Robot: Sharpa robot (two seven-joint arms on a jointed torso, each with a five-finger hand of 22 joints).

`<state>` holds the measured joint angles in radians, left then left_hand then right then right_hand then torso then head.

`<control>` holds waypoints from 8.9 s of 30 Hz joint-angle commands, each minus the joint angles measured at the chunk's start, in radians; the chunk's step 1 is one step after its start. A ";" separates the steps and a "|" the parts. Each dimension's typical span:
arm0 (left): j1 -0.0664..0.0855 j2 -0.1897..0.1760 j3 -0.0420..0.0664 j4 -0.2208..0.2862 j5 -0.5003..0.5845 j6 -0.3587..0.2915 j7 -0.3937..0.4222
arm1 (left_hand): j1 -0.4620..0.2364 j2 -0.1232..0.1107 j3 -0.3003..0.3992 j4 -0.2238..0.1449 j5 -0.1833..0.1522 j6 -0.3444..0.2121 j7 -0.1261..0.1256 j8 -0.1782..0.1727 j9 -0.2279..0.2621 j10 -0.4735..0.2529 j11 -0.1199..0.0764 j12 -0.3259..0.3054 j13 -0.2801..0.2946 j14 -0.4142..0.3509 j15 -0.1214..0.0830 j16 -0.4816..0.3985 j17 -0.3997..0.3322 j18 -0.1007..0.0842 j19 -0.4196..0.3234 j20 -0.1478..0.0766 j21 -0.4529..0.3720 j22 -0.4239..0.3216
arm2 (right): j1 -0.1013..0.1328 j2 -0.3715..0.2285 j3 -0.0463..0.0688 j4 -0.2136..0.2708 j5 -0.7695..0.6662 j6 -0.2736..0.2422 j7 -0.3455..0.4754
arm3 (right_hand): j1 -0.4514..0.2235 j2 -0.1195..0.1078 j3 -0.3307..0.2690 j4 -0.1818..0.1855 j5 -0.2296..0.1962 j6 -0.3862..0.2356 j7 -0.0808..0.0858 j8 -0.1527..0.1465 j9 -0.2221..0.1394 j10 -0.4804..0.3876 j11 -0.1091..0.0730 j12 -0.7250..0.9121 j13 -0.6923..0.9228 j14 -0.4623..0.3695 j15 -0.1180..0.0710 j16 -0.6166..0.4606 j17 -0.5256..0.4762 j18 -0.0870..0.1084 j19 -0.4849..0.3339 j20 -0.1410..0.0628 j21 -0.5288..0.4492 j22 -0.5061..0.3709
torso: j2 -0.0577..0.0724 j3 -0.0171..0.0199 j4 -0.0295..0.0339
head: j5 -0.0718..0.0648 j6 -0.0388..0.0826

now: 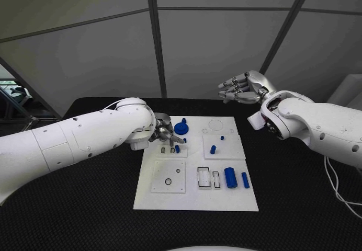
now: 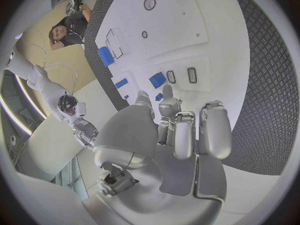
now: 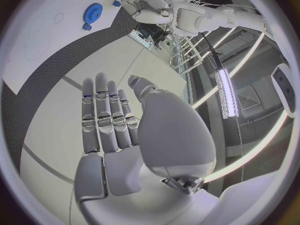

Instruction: Assemble the parts on the task board

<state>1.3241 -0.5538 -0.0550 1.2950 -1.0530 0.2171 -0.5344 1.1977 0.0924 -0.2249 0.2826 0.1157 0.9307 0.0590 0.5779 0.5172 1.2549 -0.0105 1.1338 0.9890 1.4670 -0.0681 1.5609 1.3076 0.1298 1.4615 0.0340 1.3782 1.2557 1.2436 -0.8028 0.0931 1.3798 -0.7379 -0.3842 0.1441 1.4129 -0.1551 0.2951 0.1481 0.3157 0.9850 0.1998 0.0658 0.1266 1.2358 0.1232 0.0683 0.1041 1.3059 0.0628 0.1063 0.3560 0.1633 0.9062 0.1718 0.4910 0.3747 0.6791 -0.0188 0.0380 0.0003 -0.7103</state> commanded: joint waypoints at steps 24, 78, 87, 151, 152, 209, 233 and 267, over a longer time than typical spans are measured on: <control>0.000 0.034 -0.009 -0.033 -0.008 0.047 -0.012 | 0.024 0.006 -0.004 -0.002 -0.003 -0.010 0.000 0.011 0.014 0.007 -0.001 0.010 0.007 0.103 -0.005 0.008 0.261 -0.073 0.020 -0.002 0.013 0.013 | 0.002 0.006 0.000 -0.003 -0.003 -0.002 -0.005 | -0.014 0.003 -0.007 0.003 0.001 -0.012 -0.001 -0.001 -0.001 -0.013 0.001 -0.003 -0.006 -0.009 0.005 -0.011 -0.004 0.016 -0.004 0.008 -0.014 -0.006 | 0.000 0.0000 0.0007 | -0.001 -0.007; -0.003 0.042 -0.018 -0.037 0.015 0.038 -0.010 | 0.182 0.066 0.107 -0.082 0.003 -0.037 -0.008 0.013 0.072 -0.004 -0.008 0.007 0.008 0.102 -0.011 0.006 0.258 -0.072 0.013 -0.005 0.015 0.022 | 0.002 0.023 -0.003 -0.013 -0.006 0.048 -0.036 | -0.011 0.005 -0.007 0.002 0.009 -0.017 0.001 0.000 -0.001 -0.019 0.004 -0.001 -0.012 -0.015 0.008 -0.021 -0.007 0.016 -0.005 0.012 -0.026 -0.013 | 0.001 -0.0001 0.0010 | -0.004 -0.016; -0.003 0.019 -0.018 -0.022 0.091 0.022 -0.009 | 0.268 0.034 0.344 -0.142 0.012 -0.062 -0.010 0.001 0.093 -0.019 -0.014 -0.015 -0.003 0.099 -0.008 0.000 0.251 -0.072 0.006 -0.005 0.007 0.015 | 0.002 0.024 -0.008 -0.018 -0.008 0.051 -0.034 | -0.006 0.008 -0.004 0.000 0.020 -0.017 0.001 0.001 0.000 -0.019 0.003 0.002 -0.014 -0.017 0.008 -0.026 -0.009 0.017 -0.006 0.013 -0.033 -0.017 | 0.000 -0.0002 0.0021 | -0.006 -0.021; -0.067 -0.089 -0.019 0.135 -0.087 -0.234 -0.009 | 0.001 -0.209 0.955 -0.221 0.001 -0.074 -0.009 0.068 0.210 0.012 -0.013 -0.001 -0.005 0.100 -0.015 0.001 0.253 -0.073 0.016 -0.010 0.011 0.049 | 0.001 0.025 -0.011 -0.036 -0.034 0.064 -0.036 | -0.013 0.008 -0.005 0.004 0.039 -0.020 0.003 0.001 0.001 -0.021 0.005 0.004 -0.019 -0.017 0.010 -0.032 -0.012 0.017 -0.003 0.015 -0.042 -0.022 | 0.001 0.0016 0.0024 | 0.012 -0.040; -0.067 -0.088 -0.019 0.134 -0.087 -0.229 -0.009 | -0.001 -0.210 0.956 -0.222 0.002 -0.074 -0.010 0.069 0.211 0.013 -0.013 0.002 -0.002 0.100 -0.015 0.001 0.253 -0.073 0.016 -0.010 0.011 0.049 | 0.001 0.025 -0.011 -0.036 -0.034 0.064 -0.037 | -0.014 0.008 -0.005 0.005 0.039 -0.020 0.003 0.001 0.001 -0.021 0.005 0.004 -0.019 -0.017 0.010 -0.033 -0.012 0.017 -0.003 0.015 -0.043 -0.022 | 0.001 0.0015 0.0024 | 0.012 -0.040; -0.069 -0.061 -0.019 0.103 -0.127 -0.159 -0.013 | -0.157 -0.255 0.816 -0.159 0.005 -0.029 -0.026 0.083 0.219 0.038 -0.025 0.055 0.040 0.103 -0.024 0.008 0.260 -0.076 0.022 -0.018 0.016 0.067 | 0.000 0.022 -0.012 -0.031 -0.022 0.077 -0.042 | -0.016 0.010 0.004 0.008 0.089 -0.023 0.004 0.001 0.002 -0.027 0.007 0.004 -0.026 -0.020 0.011 -0.039 -0.016 0.018 0.001 0.016 -0.056 -0.029 | 0.001 0.0011 0.0034 | 0.007 -0.047; -0.069 -0.051 -0.018 0.078 -0.127 -0.172 -0.011 | -0.189 -0.227 0.639 -0.092 0.005 -0.005 -0.028 0.078 0.214 0.051 -0.026 0.078 0.059 0.104 -0.026 0.010 0.263 -0.079 0.029 -0.020 0.023 0.086 | 0.000 0.018 -0.012 -0.029 -0.026 0.084 -0.046 | -0.013 0.007 0.023 0.005 0.173 -0.026 0.007 0.002 0.003 -0.033 0.010 0.006 -0.031 -0.030 0.015 -0.042 -0.023 0.016 -0.001 0.017 -0.066 -0.033 | 0.000 0.0015 0.0031 | 0.006 -0.049; -0.069 -0.056 -0.017 0.088 -0.127 -0.187 -0.011 | -0.232 -0.182 0.426 0.006 0.007 0.012 -0.037 0.078 0.215 0.074 -0.033 0.104 0.088 0.104 -0.031 0.010 0.263 -0.084 0.039 -0.024 0.038 0.114 | 0.000 0.024 -0.012 -0.040 -0.027 0.092 -0.048 | -0.022 0.005 0.022 0.010 0.172 -0.028 0.008 0.001 0.003 -0.034 0.011 0.007 -0.032 -0.036 0.017 -0.043 -0.026 0.016 -0.003 0.019 -0.070 -0.035 | 0.000 0.0009 0.0040 | 0.004 -0.053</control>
<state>1.2536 -0.6087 -0.0730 1.3802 -1.1770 0.0316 -0.5407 0.9682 -0.0975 0.2054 0.2882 0.1234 0.9383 0.0230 0.6591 0.7324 1.3226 -0.0428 1.2314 1.0753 1.4652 -0.0945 1.5647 1.3074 0.1298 1.4648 0.0161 1.4098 1.3076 1.2422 -0.7799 0.0809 1.3398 -0.7644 -0.2999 0.0935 1.3946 -0.1444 0.3151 0.1534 0.4851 0.9642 0.2074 0.0658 0.1286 1.2110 0.1341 0.0683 0.0738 1.2773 0.0767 0.0696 0.3317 0.1632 0.9027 0.1821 0.4255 0.3414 0.6797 -0.0177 0.0417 0.0044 -0.7641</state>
